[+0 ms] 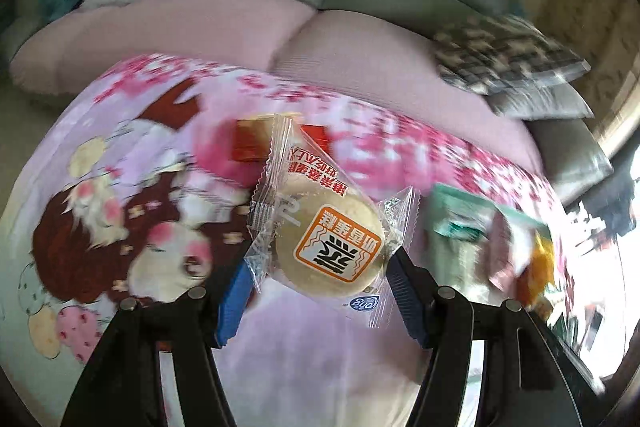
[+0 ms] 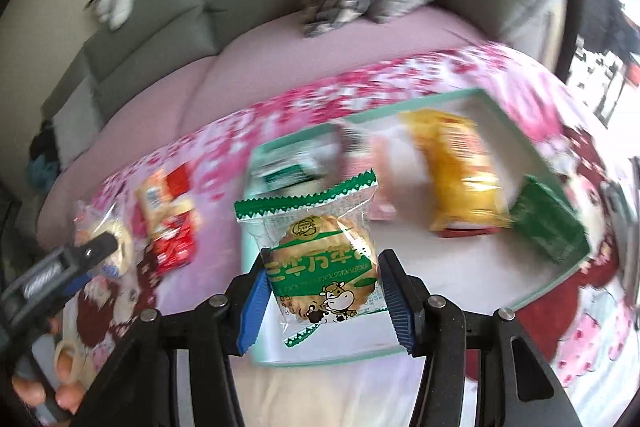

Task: Organize snacks
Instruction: 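Carry both bun packets over the white tray and open both tools to release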

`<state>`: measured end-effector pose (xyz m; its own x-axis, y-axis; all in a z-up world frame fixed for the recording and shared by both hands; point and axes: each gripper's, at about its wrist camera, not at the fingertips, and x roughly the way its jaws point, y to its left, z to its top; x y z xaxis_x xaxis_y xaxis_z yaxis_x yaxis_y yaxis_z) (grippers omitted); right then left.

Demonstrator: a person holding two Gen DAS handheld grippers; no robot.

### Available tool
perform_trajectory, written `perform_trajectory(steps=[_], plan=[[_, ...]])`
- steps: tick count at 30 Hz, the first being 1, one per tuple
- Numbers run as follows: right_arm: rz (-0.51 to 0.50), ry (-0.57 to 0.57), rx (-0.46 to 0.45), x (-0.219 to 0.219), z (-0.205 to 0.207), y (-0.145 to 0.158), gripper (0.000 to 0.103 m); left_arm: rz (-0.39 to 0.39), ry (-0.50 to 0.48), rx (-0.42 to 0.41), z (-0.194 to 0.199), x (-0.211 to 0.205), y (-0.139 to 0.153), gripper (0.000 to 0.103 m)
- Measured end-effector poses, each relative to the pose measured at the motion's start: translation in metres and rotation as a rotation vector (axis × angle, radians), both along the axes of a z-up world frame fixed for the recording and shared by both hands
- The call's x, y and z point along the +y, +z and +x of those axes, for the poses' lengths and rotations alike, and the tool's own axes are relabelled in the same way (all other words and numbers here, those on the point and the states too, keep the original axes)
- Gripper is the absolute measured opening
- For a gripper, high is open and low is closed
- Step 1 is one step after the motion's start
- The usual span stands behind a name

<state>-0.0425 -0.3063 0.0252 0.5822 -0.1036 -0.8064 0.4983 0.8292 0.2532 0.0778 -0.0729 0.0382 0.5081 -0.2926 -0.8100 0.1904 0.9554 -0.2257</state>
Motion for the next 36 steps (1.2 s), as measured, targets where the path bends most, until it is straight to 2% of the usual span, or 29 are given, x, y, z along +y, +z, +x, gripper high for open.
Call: perform_trajectory(steps=[6, 13, 27, 36], plan=[[0.043, -0.095, 0.019, -0.04, -0.019, -0.012, 0.056, -0.004, -0.168, 0.001, -0.023, -0.06, -0.004, 0.066], [0.072, -0.106, 0.018, -0.051, -0.025, -0.017, 0.056, 0.033, -0.306, -0.011, -0.049, -0.11, -0.013, 0.066], [0.082, -0.145, 0.07, -0.068, -0.027, -0.038, 0.056, 0.068, -0.346, 0.032, -0.049, -0.139, -0.042, 0.066], [0.093, -0.16, 0.086, -0.07, -0.026, -0.04, 0.056, 0.095, -0.366, 0.064, -0.049, -0.149, -0.059, 0.068]])
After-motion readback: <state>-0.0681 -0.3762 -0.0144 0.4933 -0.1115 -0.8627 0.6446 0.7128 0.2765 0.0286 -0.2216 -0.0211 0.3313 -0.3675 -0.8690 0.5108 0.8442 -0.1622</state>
